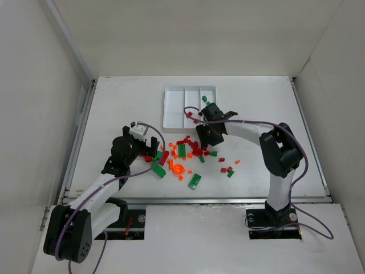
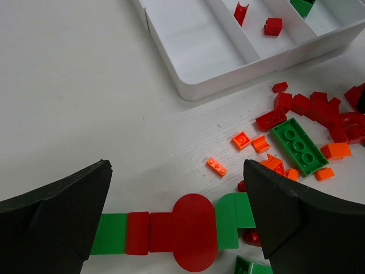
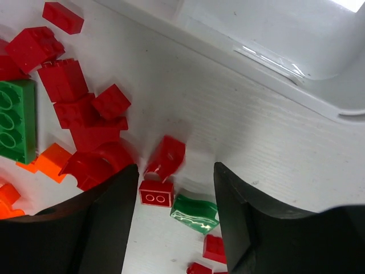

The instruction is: Sort the legos into containers by color

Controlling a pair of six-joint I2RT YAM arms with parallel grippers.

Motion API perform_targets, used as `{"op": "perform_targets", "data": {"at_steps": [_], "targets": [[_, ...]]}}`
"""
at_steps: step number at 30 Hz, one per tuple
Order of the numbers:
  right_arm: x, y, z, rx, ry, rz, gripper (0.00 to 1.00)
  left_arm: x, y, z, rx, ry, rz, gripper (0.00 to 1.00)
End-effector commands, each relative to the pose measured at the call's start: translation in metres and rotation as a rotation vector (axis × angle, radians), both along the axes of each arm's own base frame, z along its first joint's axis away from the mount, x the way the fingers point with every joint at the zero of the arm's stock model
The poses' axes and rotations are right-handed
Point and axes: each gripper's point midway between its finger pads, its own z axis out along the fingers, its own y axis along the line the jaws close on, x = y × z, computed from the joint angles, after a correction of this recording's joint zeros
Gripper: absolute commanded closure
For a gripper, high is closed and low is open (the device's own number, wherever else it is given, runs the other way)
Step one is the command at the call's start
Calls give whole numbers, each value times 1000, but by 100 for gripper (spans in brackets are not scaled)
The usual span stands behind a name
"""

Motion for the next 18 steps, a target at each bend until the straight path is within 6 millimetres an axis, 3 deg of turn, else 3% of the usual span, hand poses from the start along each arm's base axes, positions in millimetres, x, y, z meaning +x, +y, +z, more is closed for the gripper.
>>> {"op": "perform_targets", "data": {"at_steps": [1, 7, 13, 18], "targets": [[11, 17, 6, 52, -27, -4, 40, -1, -4, 9, -25, -34, -14, 0], [10, 27, -3, 20, -15, 16, 48, -1, -4, 12, -27, -43, -14, 0], [10, 26, -3, 17, -18, 24, 66, -1, -4, 12, -27, -43, -14, 0], [18, 33, 7, 40, -42, 36, 100, -1, -4, 12, -27, -43, -14, 0]]}}
